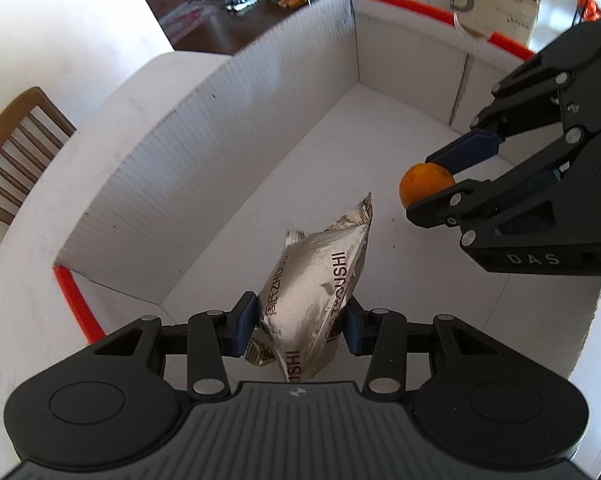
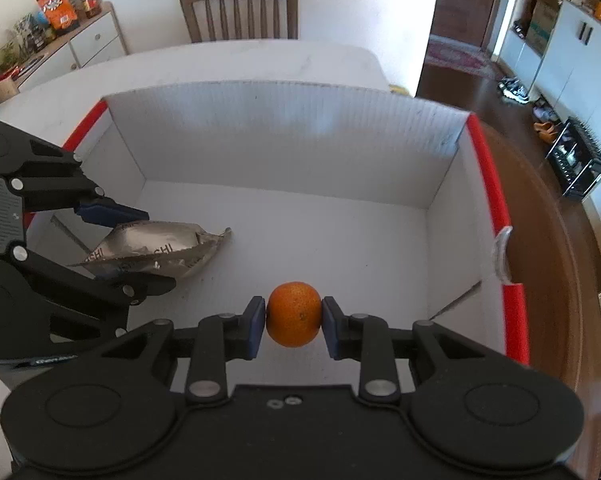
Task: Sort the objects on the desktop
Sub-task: 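Carry the silver bag and orange with both tools over the red box, then open both tools to drop the silver bag and orange into the box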
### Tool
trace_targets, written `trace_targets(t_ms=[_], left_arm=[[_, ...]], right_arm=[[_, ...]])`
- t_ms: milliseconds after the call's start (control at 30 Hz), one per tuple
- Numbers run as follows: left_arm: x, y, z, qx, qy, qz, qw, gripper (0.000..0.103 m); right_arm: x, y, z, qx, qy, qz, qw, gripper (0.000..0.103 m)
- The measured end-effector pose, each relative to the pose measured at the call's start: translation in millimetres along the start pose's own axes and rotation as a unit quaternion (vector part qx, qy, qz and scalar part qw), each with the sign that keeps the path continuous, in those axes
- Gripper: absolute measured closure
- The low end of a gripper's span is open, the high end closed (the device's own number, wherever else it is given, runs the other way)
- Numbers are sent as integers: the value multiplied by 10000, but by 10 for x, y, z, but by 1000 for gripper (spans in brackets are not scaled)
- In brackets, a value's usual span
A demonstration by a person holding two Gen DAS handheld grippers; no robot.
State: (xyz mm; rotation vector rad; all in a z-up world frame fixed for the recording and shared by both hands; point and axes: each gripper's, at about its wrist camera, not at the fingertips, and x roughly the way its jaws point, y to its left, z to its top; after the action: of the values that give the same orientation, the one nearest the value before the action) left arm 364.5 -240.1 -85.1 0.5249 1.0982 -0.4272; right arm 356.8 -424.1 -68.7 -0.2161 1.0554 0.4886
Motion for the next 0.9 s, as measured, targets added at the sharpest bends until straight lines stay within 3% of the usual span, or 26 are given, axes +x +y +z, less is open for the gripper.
trace_targets(t_ms=[300, 567, 667, 800, 900], left_arm=[[-8, 7, -37, 112, 135, -90, 9998, 61], [-162, -18, -83, 211, -12, -76, 9997, 60], [-244, -48, -86, 204, -103, -54, 9997, 57], [-342, -77, -60, 156, -203, -23, 9997, 45], [-420, -91, -29, 106, -307, -12, 9995, 45]], right_arm=[[116, 27, -31, -89, 253, 42, 9996, 73], [55, 24, -7, -128, 244, -5, 9996, 70], [12, 37, -12, -182, 207, -16, 9996, 68], [-60, 47, -4, -201, 124, -58, 9997, 61], [-124, 31, -21, -158, 65, -43, 9998, 58]])
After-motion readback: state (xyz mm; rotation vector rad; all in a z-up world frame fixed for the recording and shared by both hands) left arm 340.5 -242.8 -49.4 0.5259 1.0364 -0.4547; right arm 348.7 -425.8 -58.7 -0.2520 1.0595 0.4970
